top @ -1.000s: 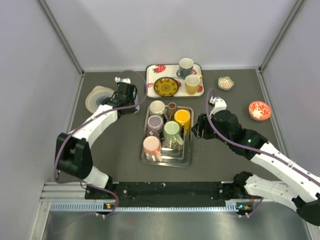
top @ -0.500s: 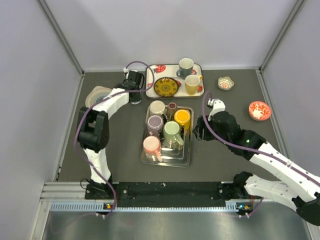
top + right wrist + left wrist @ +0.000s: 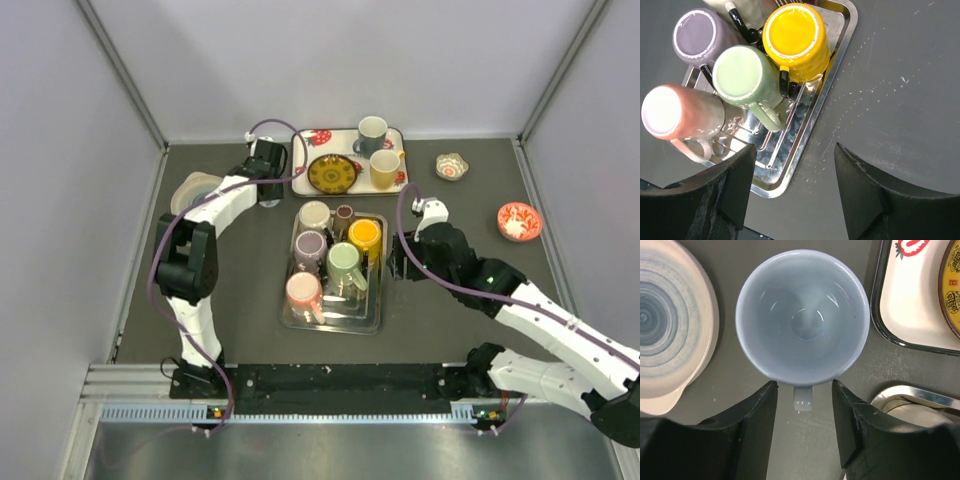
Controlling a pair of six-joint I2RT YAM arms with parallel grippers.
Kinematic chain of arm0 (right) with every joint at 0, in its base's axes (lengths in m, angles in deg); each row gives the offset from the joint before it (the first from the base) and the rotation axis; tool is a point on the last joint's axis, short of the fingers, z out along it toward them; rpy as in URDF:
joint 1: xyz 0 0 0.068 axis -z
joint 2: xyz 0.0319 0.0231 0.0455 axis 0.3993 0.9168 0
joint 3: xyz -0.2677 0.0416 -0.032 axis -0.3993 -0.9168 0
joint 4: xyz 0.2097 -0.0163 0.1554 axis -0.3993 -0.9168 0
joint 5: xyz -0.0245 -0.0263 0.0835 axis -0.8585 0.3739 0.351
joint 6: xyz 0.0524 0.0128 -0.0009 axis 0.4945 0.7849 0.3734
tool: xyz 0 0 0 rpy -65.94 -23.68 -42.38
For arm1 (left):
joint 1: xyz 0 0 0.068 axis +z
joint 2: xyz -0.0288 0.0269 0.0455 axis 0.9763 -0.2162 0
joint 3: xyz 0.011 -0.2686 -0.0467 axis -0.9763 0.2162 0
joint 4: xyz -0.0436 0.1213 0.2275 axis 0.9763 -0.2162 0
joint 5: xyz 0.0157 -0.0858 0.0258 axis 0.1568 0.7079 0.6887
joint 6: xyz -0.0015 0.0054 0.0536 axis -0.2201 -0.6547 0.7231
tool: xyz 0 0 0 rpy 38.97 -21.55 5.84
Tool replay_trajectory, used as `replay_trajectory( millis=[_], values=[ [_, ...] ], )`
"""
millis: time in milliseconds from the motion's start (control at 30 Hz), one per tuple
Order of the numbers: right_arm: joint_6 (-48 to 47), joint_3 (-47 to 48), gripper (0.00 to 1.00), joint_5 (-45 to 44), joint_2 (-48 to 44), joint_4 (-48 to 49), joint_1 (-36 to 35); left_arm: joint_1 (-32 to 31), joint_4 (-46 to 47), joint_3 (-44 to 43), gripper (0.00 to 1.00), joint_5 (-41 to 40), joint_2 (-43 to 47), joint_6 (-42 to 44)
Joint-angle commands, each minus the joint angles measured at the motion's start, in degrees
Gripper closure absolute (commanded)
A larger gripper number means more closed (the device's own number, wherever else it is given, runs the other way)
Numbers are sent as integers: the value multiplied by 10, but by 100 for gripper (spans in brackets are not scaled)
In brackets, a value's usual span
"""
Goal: Turn the mug right side up
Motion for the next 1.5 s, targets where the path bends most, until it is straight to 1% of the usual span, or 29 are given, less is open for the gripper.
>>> replay_trajectory(
  millis=[0, 100, 167, 267, 300, 333, 367, 400, 433, 467, 600, 633, 700, 800, 867, 900, 1000, 1200, 1433, 1467],
  values=[
    [-4, 2, 36, -19, 7, 11, -5, 2, 37, 18, 43, -21, 76, -2],
    [-5, 5, 35, -24, 12, 10, -5, 2, 15, 26, 40, -27, 112, -20],
    [-11, 5, 36, -28, 12, 17, -5, 1, 1, 46, 39, -29, 161, -41],
    [-54, 5, 36, 1, 14, 32, -5, -2, 3, 100, 38, -26, 251, -68],
    [-80, 14, 36, 30, 17, 30, -6, -6, 5, 116, 38, -21, 274, -73],
    [-90, 18, 35, 44, 29, 25, -5, -11, 6, 148, 38, -15, 318, -81],
    [-98, 23, 35, 54, 35, 17, -6, -16, 6, 164, 38, -11, 337, -85],
    [-110, 29, 35, 72, 40, 12, -8, -33, 4, 179, 38, -7, 357, -90],
    [-114, 31, 35, 78, 47, 11, -12, -42, 3, 208, 38, 0, 393, -94],
    [-117, 32, 34, 80, 57, 10, -16, -62, -6, 221, 38, 7, 408, -99],
    [-127, 41, 32, 58, 103, 17, -55, -120, -27, 300, 36, 14, 474, -132],
    [-125, 45, 32, 52, 115, 17, -68, -128, -29, 314, 1, 24, 496, -136],
    [-121, 60, 30, 39, 157, 20, -80, -137, -27, 356, 1, 51, 535, -155],
    [-121, 77, 29, 29, 207, 31, -96, -137, -27, 396, 1, 69, 589, -162],
    [-125, 89, 30, 23, 242, 36, -97, -137, -23, 411, 1, 86, 617, -155],
    [-128, 94, 30, 19, 253, 39, -98, -137, -23, 419, 1, 88, 642, -149],
    [-137, 110, 30, 9, 291, 46, -97, -137, -25, 431, 1, 88, 679, -137],
    [-158, 135, 33, -3, 340, 56, -95, -137, -39, 446, 2, 81, 715, -123],
    [-178, 145, 39, 5, 369, 61, -77, -137, -39, 458, 8, 86, 746, -117],
    [-182, 145, 40, 9, 371, 63, -74, -137, -38, 458, 11, 87, 748, -117]
  ],
)
